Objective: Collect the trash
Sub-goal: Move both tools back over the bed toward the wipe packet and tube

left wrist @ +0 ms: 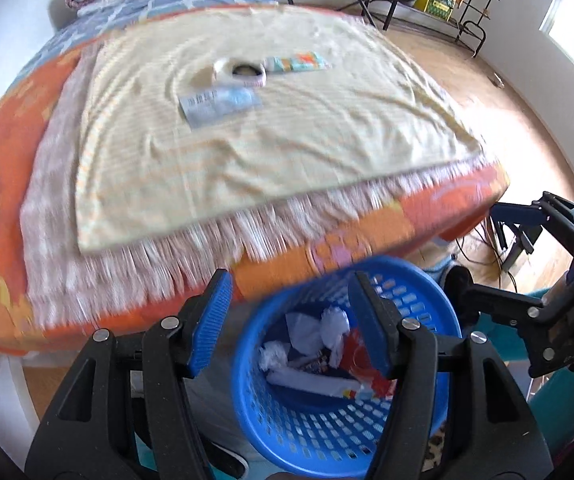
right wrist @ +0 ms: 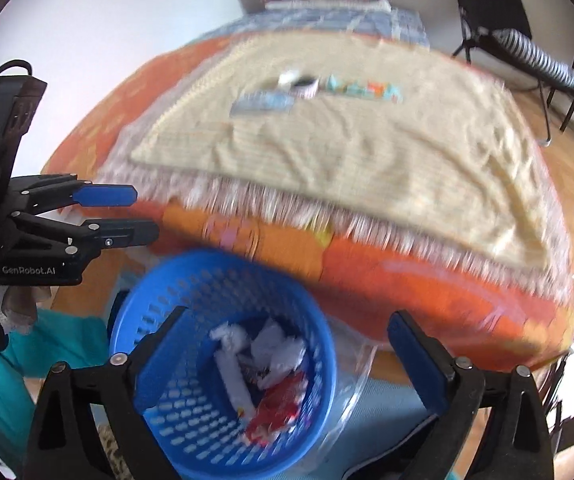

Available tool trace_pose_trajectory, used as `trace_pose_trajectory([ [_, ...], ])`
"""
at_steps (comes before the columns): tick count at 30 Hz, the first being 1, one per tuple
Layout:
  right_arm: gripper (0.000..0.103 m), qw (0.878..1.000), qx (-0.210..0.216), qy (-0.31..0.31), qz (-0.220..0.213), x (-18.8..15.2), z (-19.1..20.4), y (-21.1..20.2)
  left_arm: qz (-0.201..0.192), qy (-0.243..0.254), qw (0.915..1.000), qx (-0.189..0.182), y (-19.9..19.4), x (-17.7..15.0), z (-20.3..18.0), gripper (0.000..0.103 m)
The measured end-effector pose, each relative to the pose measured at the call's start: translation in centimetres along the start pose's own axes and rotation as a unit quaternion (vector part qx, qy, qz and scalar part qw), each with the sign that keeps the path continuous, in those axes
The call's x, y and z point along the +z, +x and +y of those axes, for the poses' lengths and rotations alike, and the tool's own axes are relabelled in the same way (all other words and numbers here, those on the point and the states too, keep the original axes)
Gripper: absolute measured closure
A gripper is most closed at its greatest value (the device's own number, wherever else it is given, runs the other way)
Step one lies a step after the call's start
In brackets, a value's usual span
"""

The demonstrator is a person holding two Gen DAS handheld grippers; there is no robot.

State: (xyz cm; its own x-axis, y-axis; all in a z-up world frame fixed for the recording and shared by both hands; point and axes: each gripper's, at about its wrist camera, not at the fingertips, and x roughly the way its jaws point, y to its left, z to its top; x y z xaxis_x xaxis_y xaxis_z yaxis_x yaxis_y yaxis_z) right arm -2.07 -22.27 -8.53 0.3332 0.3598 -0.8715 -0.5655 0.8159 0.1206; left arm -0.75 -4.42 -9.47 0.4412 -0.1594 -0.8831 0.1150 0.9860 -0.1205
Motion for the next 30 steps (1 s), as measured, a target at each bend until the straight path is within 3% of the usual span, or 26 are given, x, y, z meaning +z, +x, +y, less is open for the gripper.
trace_pose_trajectory([
  [15, 0.002, 0.995, -0.029, -0.045, -0.078, 7.3, -2.7, -1.9, -0.022, -0.018, 0.9994, -0.021, 1.6, 7.5, 3.6, 0.041],
  [25, 0.01, 0.998, 0.005, -0.019, -0.063, 14.7, -7.0, 1.1, -0.024, -0.08, 0.9943, -0.066, 5.3, 13.3, 7.4, 0.041],
  [30, 0.01, 0.998, 0.012, 0.013, -0.059, 18.0, -9.0, 3.8, -0.024, -0.104, 0.9921, -0.066, 7.4, 15.6, 8.8, 0.041],
])
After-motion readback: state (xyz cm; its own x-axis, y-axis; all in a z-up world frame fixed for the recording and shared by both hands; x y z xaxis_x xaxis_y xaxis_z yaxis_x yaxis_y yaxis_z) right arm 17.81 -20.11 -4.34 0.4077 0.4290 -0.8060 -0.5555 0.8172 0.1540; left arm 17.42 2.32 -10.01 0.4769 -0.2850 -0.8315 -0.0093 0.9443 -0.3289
